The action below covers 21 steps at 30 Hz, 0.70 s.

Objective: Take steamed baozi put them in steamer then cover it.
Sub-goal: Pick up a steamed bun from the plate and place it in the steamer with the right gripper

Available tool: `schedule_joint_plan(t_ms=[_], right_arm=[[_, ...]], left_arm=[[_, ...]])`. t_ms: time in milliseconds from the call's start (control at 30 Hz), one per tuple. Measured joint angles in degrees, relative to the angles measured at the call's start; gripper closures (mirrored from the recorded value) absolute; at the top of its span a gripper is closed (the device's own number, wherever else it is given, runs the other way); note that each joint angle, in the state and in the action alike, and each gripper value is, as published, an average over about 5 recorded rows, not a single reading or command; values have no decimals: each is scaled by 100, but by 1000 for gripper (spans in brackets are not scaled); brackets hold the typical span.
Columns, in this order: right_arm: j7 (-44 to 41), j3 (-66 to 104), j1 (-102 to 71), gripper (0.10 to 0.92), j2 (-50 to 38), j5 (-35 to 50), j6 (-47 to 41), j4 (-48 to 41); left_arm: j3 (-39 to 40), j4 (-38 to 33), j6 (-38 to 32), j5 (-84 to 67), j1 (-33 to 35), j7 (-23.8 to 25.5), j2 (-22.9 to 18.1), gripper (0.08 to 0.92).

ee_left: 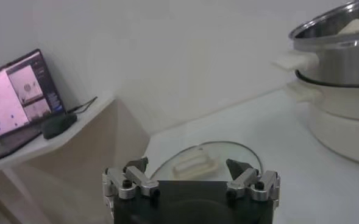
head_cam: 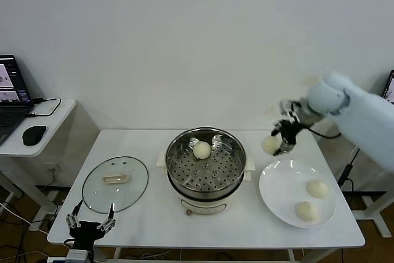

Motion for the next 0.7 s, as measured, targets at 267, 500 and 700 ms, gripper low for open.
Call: schedule_joint_plan(t_ms=[267, 500, 700], right_arm=[[35, -529, 701, 397, 1081, 510, -295, -434], [64, -787, 756, 400, 2111, 668, -464, -921], [101, -992, 554, 397, 2828, 668, -514, -1300]], left_arm=[[-67, -100, 4, 6, 23, -1, -40, 177], [-114, -237, 21, -10, 7, 36, -75, 177], [-115, -241, 23, -64, -17, 23, -85, 177]])
